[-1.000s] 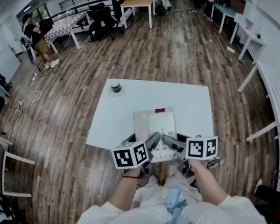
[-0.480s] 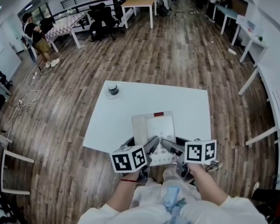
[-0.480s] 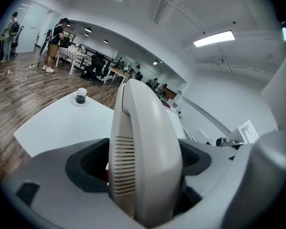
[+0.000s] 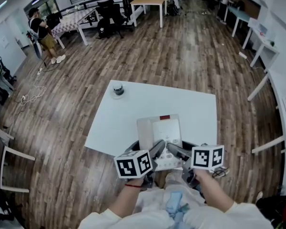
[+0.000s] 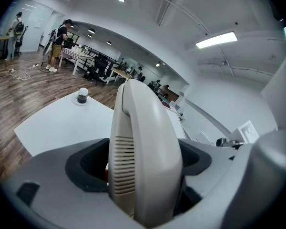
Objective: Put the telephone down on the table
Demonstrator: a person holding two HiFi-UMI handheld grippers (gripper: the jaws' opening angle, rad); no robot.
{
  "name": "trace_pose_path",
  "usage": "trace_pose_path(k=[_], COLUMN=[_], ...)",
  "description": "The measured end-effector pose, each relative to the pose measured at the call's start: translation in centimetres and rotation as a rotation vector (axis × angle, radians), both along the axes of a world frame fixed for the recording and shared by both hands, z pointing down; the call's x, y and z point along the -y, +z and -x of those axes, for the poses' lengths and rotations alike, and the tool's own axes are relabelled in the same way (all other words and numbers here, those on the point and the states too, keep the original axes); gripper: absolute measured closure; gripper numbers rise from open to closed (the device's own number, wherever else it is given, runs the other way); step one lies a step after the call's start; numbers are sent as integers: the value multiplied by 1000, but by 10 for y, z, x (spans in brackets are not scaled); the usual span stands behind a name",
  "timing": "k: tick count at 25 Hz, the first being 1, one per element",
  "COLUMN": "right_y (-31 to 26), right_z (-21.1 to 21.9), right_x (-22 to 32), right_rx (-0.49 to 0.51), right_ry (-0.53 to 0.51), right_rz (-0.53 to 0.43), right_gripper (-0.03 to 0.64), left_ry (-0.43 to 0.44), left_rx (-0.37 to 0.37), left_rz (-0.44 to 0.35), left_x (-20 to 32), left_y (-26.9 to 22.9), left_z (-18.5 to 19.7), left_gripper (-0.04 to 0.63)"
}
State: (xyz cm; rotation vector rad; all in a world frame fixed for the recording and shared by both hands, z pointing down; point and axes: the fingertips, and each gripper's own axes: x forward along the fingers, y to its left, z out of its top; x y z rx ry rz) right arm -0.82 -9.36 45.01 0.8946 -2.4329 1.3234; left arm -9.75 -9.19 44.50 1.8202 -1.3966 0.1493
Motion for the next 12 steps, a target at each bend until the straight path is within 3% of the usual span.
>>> trace_pose_path(k=[12], right_y=[22], right_z=[5], right_x=[21], right_rx=[-5], right_ry=[-10], right_rz=[38], right_gripper=[344], left_ry=[-6], left_rx=[-11], left_rz=[24], left_x=[20], left_y=[22], left_z=[3], left_gripper=[187])
